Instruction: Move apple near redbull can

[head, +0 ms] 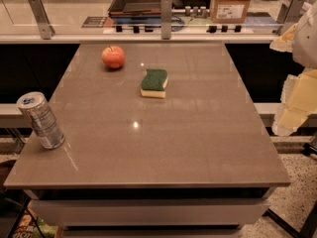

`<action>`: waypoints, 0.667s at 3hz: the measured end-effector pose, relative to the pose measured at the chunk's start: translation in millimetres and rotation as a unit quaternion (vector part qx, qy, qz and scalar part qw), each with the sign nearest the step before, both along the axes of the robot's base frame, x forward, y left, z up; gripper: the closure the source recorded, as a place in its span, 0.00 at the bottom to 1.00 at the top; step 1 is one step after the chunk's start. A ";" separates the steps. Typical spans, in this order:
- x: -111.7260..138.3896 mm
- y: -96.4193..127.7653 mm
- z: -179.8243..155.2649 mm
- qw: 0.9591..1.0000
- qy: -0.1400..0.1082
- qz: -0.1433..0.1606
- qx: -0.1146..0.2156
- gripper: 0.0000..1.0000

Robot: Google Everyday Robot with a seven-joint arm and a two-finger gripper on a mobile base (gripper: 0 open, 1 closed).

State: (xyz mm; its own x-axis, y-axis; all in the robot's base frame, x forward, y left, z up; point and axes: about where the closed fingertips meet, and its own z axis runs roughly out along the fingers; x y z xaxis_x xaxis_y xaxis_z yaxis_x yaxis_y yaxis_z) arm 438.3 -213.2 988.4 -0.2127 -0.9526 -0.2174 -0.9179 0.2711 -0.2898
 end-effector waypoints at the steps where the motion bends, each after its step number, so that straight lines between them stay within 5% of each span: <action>1: 0.0 0.0 0.1 1.000 0.000 0.000 0.000 0.00; 2: 8.2 0.8 7.1 0.999 -0.019 -0.020 0.017 0.00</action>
Offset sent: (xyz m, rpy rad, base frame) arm 0.0214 -0.0002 0.0131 0.0833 -0.0759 -0.0994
